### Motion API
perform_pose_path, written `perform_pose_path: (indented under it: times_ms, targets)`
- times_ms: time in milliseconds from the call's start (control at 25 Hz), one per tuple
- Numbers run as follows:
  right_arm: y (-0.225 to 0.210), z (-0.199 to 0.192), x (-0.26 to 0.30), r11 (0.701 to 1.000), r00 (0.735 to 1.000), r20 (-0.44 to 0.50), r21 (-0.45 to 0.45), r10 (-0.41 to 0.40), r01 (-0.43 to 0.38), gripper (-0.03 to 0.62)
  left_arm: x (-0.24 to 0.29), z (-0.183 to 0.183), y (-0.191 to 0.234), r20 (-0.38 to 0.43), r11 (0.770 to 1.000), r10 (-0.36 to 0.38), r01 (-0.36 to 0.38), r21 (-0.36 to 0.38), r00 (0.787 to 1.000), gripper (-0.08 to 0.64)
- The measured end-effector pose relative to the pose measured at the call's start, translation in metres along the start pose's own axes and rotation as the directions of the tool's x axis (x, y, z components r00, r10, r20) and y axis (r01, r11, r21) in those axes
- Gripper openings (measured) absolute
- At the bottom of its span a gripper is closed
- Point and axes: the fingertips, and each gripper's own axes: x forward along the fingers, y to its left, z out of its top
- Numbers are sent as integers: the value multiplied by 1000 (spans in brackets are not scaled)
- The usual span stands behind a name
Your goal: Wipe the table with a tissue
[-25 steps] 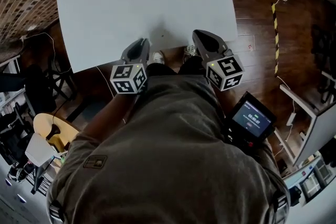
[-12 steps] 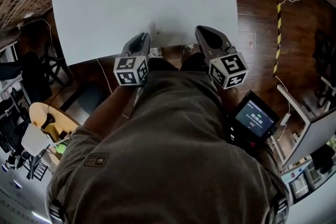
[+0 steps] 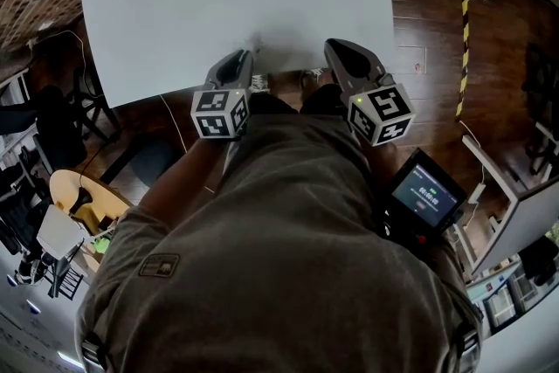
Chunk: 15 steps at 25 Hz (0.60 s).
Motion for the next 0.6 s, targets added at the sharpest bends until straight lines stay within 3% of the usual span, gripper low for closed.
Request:
perform_pose_path:
  times_ms: [600]
  targets:
    - [-12, -2, -5, 999, 999, 20, 28, -39, 39, 12, 21, 9, -13, -15, 998, -50, 51, 34, 999, 32]
